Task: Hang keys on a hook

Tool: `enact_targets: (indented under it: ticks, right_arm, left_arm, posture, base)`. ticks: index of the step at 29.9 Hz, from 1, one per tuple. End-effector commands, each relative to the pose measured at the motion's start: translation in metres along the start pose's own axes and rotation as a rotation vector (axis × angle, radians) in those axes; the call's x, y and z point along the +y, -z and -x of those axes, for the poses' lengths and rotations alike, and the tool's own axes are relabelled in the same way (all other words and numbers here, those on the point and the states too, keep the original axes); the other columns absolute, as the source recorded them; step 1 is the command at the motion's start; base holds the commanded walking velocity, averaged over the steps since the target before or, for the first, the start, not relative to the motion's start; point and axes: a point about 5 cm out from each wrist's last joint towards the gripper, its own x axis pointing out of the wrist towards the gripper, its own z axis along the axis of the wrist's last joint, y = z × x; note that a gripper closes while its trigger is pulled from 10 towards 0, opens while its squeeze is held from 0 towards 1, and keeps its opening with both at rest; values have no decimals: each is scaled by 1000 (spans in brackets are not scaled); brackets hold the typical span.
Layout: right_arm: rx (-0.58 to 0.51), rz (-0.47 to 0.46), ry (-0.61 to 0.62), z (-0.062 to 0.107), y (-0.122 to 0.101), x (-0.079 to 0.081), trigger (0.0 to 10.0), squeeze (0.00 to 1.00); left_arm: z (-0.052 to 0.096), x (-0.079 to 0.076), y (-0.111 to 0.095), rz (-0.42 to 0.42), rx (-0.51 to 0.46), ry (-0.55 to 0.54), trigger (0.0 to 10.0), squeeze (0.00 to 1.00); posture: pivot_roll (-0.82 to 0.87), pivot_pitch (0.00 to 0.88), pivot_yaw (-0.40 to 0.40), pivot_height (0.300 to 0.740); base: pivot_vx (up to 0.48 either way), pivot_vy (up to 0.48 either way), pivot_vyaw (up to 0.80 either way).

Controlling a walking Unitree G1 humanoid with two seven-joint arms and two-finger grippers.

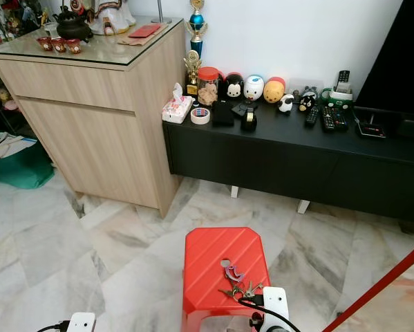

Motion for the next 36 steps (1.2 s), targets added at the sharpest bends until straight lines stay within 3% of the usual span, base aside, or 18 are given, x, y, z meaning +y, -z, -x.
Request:
enact_targets:
  ticks: [1, 11, 36]
  right_arm:
    - [3, 11, -2, 0, 2, 0, 10000, 0]
    - [5, 5, 20, 1, 6, 4, 10000, 0]
    - [11, -15, 20, 0, 3, 4, 10000, 0]
  left_arm:
    - [1, 2, 4, -3, 15, -1, 10000, 0]
    - [1, 0, 6, -19, 33, 7, 10000, 0]
    - [3, 4, 13, 11, 53, -8, 10000, 0]
  posture:
    - [25, 0, -11, 740]
    - [26, 0, -10, 740]
    - [38, 49, -6, 740]
  base:
    - [0, 0, 0]
    - [0, 0, 0]
    - [-268, 0, 0]
